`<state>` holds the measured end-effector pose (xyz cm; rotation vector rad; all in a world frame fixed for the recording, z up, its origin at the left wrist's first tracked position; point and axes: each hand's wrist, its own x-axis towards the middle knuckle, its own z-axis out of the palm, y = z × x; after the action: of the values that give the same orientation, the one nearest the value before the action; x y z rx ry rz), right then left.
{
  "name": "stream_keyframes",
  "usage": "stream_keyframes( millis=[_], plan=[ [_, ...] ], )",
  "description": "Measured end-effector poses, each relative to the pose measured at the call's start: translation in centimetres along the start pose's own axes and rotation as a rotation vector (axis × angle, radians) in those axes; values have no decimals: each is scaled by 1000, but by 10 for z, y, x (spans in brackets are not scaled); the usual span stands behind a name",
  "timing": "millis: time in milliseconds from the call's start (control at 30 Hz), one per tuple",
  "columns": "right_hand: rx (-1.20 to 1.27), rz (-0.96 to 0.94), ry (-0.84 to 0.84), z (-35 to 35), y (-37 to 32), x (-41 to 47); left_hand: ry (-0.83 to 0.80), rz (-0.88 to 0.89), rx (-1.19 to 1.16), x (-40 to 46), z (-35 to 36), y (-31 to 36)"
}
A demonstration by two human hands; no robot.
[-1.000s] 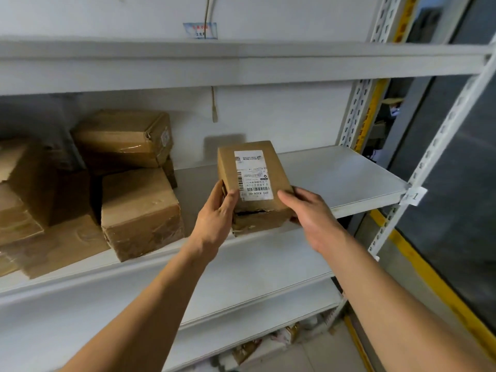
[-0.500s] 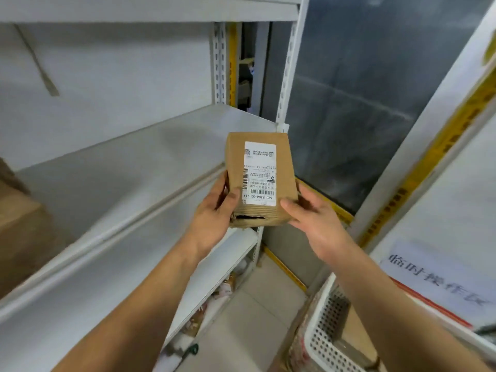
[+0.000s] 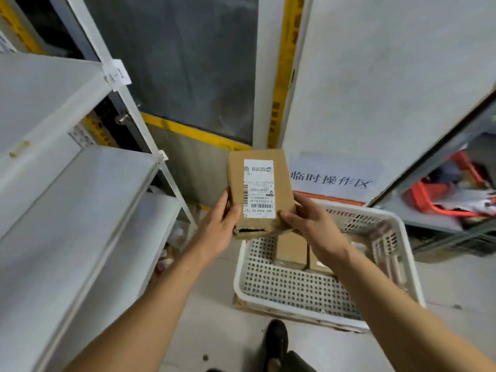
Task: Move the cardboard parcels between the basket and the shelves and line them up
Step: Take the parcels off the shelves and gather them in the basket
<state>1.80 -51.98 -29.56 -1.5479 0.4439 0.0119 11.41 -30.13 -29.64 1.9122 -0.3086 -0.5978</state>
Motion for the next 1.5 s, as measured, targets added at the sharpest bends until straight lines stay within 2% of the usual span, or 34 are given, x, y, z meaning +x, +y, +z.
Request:
stream_keyframes(
  millis=[300, 567, 800, 933, 1133, 1300, 1400, 1500],
  plan=[
    [135, 246, 120, -84, 122, 3, -186, -189, -14, 55, 126, -41],
    [282, 422, 420, -143, 214, -2, -416, -339, -23, 107, 238, -93],
    [214, 475, 611, -231, 297, 0, -559, -419, -51, 146, 374, -157],
    [144, 479, 686, -269, 335, 12, -584, -391, -73, 171, 428, -174],
    [124, 439, 862, -288, 382, 46, -553, -381, -38, 209, 472, -205],
    [60, 493, 1150, -281, 394, 66, -547, -343, 40, 215, 494, -217],
    [74, 519, 1332, -275, 401, 74, -476, -331, 22, 214, 501, -214],
    [109, 543, 1329, -275, 401, 77, -473, -355, 31, 216, 498, -216]
  ],
)
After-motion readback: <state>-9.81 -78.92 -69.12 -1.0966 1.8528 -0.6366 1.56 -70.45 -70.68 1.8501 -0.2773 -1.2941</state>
